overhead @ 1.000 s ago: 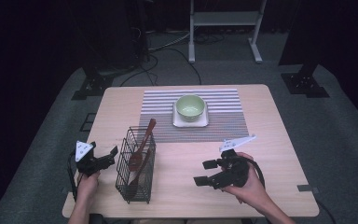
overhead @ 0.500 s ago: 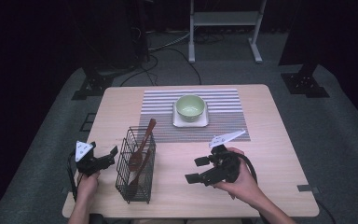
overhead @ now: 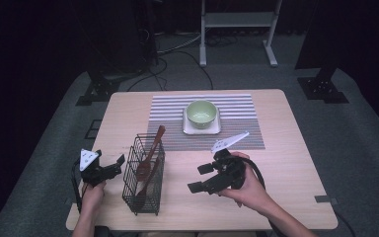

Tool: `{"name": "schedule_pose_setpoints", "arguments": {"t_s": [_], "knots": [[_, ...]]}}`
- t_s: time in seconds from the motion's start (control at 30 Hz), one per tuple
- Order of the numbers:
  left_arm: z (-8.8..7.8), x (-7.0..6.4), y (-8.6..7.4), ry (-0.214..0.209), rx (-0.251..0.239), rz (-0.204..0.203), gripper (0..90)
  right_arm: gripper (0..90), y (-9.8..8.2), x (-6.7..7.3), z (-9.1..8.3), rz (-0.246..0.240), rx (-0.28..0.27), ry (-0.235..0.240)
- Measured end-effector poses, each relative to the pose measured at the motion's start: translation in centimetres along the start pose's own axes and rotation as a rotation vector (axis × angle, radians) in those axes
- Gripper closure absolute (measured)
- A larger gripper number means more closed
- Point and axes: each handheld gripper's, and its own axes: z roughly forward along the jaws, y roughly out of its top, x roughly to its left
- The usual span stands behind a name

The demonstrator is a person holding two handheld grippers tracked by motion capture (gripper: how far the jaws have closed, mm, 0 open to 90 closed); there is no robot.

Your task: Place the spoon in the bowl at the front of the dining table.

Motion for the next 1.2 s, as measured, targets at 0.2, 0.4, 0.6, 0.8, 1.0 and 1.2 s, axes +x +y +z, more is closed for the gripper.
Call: {"name": "schedule_pose_setpoints", "arguments": {"t_s": [0.2, 0.4, 0.6, 0.8, 1.0, 1.2], "knots": [[0.0, 0.0, 0.0, -0.001, 0.001, 0.001, 2.3, 16.5, 0.6, 0.2, 0.3, -0.008, 0.006, 0.012], [0.0, 0.0, 0.0, -0.001, 0.001, 0.002, 2.2, 16.5, 1.2, 0.4, 0.7, -0.015, 0.016, 0.016], [0.0, 0.0, 0.0, -0.001, 0.0, 0.003, 2.2, 16.5, 2.1, 0.7, 1.1, -0.022, 0.03, 0.02], [0.0, 0.0, 0.0, -0.001, 0.0, 0.004, 2.2, 16.5, 2.9, 0.8, 1.6, -0.019, 0.039, 0.034], [0.0, 0.0, 0.0, -0.003, 0.0, 0.002, 2.2, 17.1, 3.6, 0.7, 2.0, -0.02, 0.047, 0.031], [0.0, 0.0, 0.0, -0.003, 0.001, 0.003, 2.3, 17.2, 4.4, 0.5, 2.6, -0.007, 0.06, 0.038]]}}
